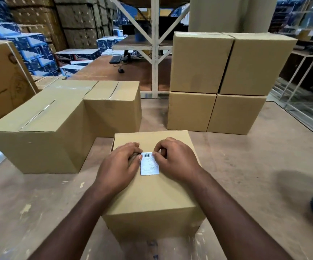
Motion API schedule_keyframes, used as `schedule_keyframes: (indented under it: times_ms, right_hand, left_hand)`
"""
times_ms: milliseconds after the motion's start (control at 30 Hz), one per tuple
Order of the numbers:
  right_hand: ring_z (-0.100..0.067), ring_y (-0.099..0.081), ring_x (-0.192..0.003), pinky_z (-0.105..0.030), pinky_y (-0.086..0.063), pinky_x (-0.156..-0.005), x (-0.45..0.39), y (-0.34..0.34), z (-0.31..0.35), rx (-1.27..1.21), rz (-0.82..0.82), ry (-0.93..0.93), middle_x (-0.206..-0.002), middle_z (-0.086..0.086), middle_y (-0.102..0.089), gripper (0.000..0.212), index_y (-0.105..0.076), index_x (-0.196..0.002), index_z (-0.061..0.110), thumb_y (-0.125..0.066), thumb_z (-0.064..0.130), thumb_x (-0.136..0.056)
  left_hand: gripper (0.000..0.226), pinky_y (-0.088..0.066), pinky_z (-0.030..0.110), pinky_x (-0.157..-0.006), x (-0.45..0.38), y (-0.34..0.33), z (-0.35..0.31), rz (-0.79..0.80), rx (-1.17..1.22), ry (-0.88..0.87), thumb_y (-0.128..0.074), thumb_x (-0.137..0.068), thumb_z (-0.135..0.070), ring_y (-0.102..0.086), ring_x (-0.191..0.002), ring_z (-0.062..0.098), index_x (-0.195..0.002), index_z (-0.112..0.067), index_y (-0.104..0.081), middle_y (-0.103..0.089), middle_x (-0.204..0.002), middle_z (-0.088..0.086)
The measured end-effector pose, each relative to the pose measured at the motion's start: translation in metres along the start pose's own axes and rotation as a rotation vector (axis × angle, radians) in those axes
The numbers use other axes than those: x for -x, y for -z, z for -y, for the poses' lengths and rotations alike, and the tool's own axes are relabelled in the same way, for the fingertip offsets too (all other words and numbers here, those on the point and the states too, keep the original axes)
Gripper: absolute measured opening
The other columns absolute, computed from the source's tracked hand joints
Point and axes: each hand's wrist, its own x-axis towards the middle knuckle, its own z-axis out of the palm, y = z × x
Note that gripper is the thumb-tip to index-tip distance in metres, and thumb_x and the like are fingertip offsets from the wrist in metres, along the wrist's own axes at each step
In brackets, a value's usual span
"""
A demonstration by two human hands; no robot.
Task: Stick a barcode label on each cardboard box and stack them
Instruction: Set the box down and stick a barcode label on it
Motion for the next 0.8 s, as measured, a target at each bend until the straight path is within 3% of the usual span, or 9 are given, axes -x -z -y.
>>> schedule_keyframes:
  times_ms: [533, 667, 800]
  right_hand:
    - [-0.005, -0.054, -0.086, -0.025, -0.040, -0.067, -0.0019, -0.0007, -0.0042, -0.095, -0.002, 0.007, -0.087, 0.012, -0.058, 0.006, -0.065, -0.092, 0.035, -0.065, 0.037, -0.086]
    - [-0.006, -0.057, -0.077, -0.032, -0.048, -0.067, -0.0036, 0.0001, -0.0060, -0.217, -0.027, 0.010, -0.079, 0.011, -0.057, 0.003, -0.069, -0.088, 0.033, -0.068, 0.031, -0.086]
    - [-0.006, -0.058, -0.075, -0.035, -0.051, -0.071, -0.0026, 0.0008, -0.0077, -0.251, -0.033, 0.015, -0.083, 0.012, -0.059, 0.006, -0.071, -0.092, 0.032, -0.068, 0.032, -0.087]
  left_hand:
    - [0.018, -0.050, 0.033, -0.092, 0.0028, 0.0008, -0.0022, -0.027, 0.100, -0.002, -0.062, -0.097, -0.033, -0.059, -0.112, 0.005, -0.114, -0.031, -0.063, -0.064, -0.122, -0.021]
    - [0.030, -0.048, 0.031, -0.091, 0.0016, 0.0001, -0.0053, -0.020, 0.054, 0.011, -0.058, -0.097, -0.048, -0.056, -0.114, 0.003, -0.120, -0.030, -0.062, -0.061, -0.127, -0.021]
    - [0.025, -0.046, 0.029, -0.093, 0.0009, -0.0012, -0.0017, 0.002, 0.018, -0.018, -0.058, -0.098, -0.047, -0.055, -0.119, 0.005, -0.113, -0.029, -0.066, -0.060, -0.132, -0.018]
